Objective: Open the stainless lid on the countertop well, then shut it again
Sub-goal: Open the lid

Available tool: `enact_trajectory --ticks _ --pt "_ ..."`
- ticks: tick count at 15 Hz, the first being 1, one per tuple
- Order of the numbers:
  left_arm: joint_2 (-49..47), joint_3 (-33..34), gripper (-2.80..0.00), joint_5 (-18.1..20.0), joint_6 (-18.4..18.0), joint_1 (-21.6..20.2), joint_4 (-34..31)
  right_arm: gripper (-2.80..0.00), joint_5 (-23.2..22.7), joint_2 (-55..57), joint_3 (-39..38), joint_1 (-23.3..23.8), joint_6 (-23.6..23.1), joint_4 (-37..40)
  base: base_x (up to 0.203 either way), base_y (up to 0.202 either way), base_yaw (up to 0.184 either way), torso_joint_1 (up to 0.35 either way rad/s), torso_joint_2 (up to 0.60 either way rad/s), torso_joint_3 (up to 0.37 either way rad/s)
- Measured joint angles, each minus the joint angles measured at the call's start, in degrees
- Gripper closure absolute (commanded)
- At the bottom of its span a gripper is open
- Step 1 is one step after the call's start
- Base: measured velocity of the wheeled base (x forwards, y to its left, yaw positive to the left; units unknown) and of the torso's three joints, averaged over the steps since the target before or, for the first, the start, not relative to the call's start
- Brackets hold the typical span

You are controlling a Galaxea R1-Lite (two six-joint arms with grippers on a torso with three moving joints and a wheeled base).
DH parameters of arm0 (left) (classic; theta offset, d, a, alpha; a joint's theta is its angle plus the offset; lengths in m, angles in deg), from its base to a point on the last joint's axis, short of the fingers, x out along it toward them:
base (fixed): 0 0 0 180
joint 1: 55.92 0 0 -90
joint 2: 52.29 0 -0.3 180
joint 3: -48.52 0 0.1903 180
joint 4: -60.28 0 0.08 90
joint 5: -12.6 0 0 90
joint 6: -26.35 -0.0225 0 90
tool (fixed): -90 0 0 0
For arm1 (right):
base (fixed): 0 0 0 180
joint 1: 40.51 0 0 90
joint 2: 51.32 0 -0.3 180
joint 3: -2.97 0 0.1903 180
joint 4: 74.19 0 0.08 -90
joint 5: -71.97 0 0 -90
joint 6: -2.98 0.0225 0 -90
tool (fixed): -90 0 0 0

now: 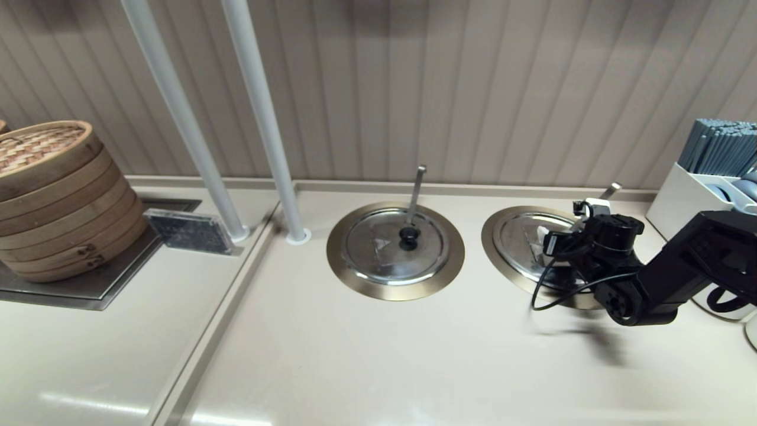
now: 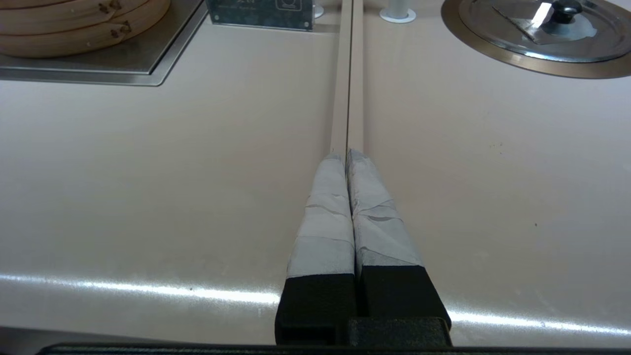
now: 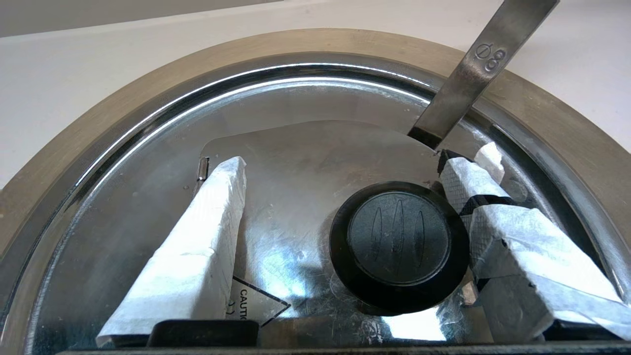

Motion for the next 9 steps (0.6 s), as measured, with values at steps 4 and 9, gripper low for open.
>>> enact_trajectory --ticks 4,9 --pt "0.0 0.0 0.00 0.0 0.0 0.0 0.0 -2.80 0.1 -0.9 0.0 -0.5 0.0 0.0 0.000 0.000 0.000 0.000 0.00 0.000" --pt "0.0 0.0 0.00 0.0 0.0 0.0 0.0 -2.80 2.4 -2.0 0.0 -2.1 0.2 -0.2 0.000 0.000 0.000 0.000 0.00 0.000"
